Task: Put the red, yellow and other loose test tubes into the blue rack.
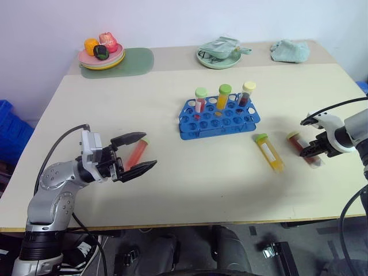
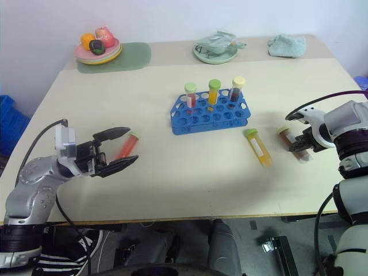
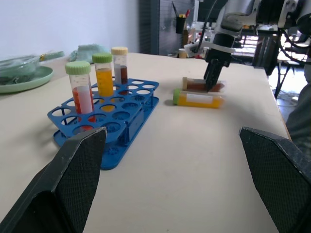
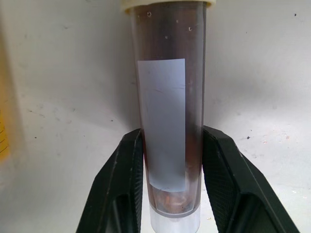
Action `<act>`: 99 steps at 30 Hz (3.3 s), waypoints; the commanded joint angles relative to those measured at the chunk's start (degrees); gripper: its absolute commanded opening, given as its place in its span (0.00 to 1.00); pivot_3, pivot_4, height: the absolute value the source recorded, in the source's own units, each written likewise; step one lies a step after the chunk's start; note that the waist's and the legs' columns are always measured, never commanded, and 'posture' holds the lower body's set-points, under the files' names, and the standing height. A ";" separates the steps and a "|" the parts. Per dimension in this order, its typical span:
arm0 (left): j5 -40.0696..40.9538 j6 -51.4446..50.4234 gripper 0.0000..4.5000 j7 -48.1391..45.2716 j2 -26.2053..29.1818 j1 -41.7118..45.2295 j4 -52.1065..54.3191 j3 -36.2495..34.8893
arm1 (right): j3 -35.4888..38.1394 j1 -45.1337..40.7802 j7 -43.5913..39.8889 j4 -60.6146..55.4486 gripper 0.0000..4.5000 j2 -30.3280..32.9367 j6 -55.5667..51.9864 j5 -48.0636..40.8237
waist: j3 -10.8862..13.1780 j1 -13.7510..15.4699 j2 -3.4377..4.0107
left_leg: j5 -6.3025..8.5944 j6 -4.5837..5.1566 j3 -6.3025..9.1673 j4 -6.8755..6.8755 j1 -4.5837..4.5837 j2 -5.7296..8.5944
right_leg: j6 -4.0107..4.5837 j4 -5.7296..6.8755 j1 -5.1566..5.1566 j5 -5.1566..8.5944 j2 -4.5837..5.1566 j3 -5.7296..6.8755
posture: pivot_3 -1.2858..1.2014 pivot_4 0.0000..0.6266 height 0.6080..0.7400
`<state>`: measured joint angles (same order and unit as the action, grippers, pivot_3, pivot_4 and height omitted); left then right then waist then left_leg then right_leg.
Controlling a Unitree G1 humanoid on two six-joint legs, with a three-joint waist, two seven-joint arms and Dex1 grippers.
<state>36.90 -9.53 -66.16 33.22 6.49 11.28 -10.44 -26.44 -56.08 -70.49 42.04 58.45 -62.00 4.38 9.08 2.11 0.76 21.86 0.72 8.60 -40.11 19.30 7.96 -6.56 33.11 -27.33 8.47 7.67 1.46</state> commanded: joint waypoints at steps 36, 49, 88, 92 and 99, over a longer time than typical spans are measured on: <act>0.00 -1.39 1.00 -0.98 1.08 7.81 -3.04 0.01 | 41.72 10.24 8.60 -28.16 0.35 -4.15 -0.22 -21.47 | -0.01 -0.02 -0.01 | 0.00 0.00 -0.11 0.00 -0.02 -0.06 | 0.02 0.03 -0.03 -0.03 -0.04 -0.07 | 0.52 0.24 1.00; -1.35 -0.27 1.00 -5.36 2.20 14.55 -10.71 -0.02 | 52.37 27.81 34.64 -50.40 0.35 -37.87 36.14 -22.50 | -0.07 -0.47 -0.06 | -0.02 0.01 -0.16 -0.06 -0.10 -0.05 | 0.00 0.11 0.02 -0.15 -0.08 -0.09 | 0.52 0.24 1.00; 0.08 -4.43 1.00 -3.52 6.90 13.63 -6.13 -2.99 | 36.29 21.77 41.88 -9.24 0.35 -43.97 81.51 -14.72 | -0.08 -4.61 -0.07 | 0.02 -0.05 -0.38 0.15 -0.43 -0.36 | 0.08 0.13 0.10 -0.18 -0.33 -0.08 | 0.52 0.24 1.00; -0.05 -4.91 1.00 -3.12 6.62 14.09 -5.73 -2.59 | 35.55 22.95 42.00 -11.07 0.35 -44.21 81.18 -14.61 | -0.08 -4.62 -0.07 | 0.02 -0.05 -0.38 0.15 -0.43 -0.36 | 0.08 0.13 0.10 -0.18 -0.33 -0.08 | 0.52 0.24 1.00; 0.07 -5.71 1.00 -3.04 6.71 14.86 -5.53 -2.48 | 34.67 24.02 42.61 -12.53 0.35 -44.65 80.62 -14.47 | -0.08 -4.62 -0.07 | 0.02 -0.06 -0.39 0.15 -0.43 -0.38 | 0.08 0.13 0.10 -0.18 -0.35 -0.09 | 0.52 0.24 1.00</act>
<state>35.77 -14.94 -69.47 39.35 20.43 4.17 -12.23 8.36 -32.16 -28.06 31.71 13.97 18.21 -9.71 9.01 -2.51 0.69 21.89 0.66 8.21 -39.96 18.87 7.58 -6.48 33.24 -27.23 8.29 7.32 1.37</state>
